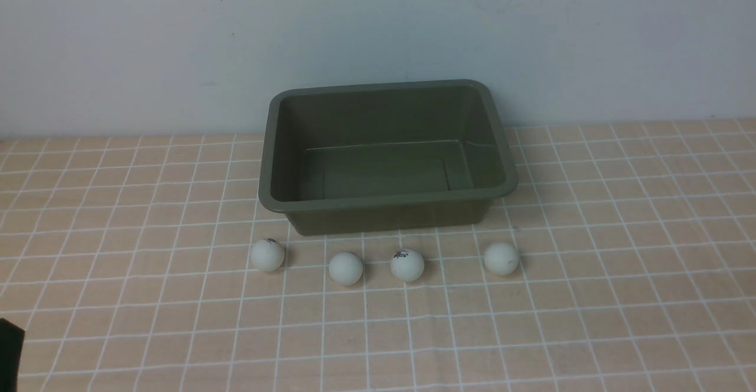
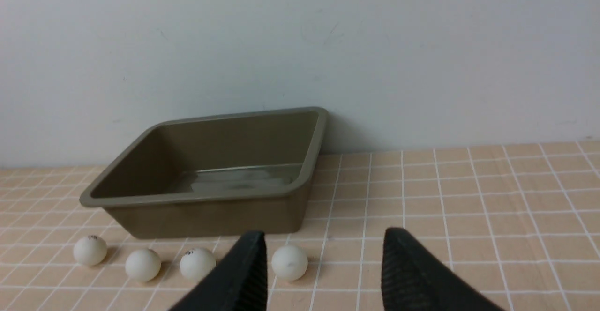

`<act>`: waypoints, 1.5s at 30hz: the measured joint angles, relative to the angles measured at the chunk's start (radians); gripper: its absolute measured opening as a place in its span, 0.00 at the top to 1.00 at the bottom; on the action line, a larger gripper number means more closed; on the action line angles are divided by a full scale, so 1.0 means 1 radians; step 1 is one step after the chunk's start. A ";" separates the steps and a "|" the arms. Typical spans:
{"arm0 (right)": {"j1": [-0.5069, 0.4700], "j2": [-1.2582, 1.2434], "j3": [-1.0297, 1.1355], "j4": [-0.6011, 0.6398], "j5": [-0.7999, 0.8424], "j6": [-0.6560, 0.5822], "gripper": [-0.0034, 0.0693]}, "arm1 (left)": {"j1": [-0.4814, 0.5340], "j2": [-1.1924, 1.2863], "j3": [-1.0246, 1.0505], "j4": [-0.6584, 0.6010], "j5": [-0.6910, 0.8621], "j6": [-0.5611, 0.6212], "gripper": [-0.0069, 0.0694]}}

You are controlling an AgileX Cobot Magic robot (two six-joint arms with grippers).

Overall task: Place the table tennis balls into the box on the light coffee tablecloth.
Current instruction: 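Reach for and grasp a ping pong ball on the table beside the basket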

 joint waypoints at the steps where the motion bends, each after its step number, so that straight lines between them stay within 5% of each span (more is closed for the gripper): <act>1: 0.000 0.000 0.000 0.000 0.014 0.000 0.52 | 0.000 0.000 0.000 -0.019 -0.024 -0.002 0.45; 6: 0.000 0.000 0.000 0.008 0.072 0.000 0.52 | 0.000 0.005 -0.084 -0.043 0.054 0.003 0.45; 14: 0.000 0.000 0.000 0.012 0.079 0.000 0.52 | 0.000 0.268 -0.386 -0.062 0.485 0.132 0.45; 17: 0.000 0.000 0.000 0.012 0.079 0.000 0.52 | 0.000 0.397 -0.490 -0.092 0.588 0.253 0.45; 27: 0.000 0.000 0.000 0.015 0.080 -0.001 0.52 | 0.000 0.897 -0.714 -0.348 0.683 1.010 0.45; 31: 0.000 0.000 0.000 0.015 0.080 -0.001 0.52 | 0.000 1.061 -0.756 -0.414 0.731 1.179 0.45; 45: 0.000 0.000 0.000 0.015 0.081 -0.001 0.52 | 0.000 1.516 -0.968 -0.470 0.738 1.181 0.44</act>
